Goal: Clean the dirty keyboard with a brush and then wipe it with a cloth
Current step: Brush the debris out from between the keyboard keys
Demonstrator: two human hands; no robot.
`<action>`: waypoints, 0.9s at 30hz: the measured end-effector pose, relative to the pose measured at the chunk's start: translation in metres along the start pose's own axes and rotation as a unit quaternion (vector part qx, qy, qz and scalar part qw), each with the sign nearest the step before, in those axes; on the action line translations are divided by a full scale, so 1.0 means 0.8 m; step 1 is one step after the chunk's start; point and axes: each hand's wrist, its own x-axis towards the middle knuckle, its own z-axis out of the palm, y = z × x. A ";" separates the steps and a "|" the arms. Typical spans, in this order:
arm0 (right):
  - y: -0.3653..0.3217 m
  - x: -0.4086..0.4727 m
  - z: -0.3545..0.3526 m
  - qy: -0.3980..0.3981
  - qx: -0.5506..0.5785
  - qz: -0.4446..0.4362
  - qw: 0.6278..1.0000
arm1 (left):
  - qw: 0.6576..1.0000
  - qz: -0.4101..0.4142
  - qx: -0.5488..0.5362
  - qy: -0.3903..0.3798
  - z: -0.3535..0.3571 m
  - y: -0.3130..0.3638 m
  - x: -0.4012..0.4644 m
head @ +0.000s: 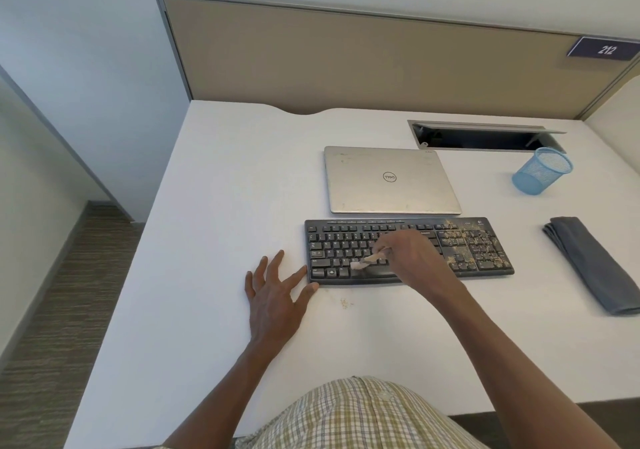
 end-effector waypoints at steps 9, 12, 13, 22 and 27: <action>-0.003 -0.002 0.003 0.006 -0.003 -0.014 1.000 | 1.000 0.003 0.005 0.003 -0.001 0.001 -0.001; 0.005 -0.005 -0.003 -0.011 -0.019 0.012 1.000 | 1.000 -0.001 0.003 -0.003 -0.002 0.002 0.000; 0.009 -0.008 -0.006 -0.016 -0.025 0.023 0.999 | 1.000 -0.001 0.002 -0.003 -0.003 0.002 0.000; -0.003 -0.009 0.008 0.023 0.017 -0.014 0.999 | 1.000 -0.002 0.004 -0.006 -0.002 0.001 0.000; 0.027 -0.020 -0.005 0.031 -0.018 0.067 0.997 | 1.000 -0.003 0.002 -0.006 -0.003 0.002 0.000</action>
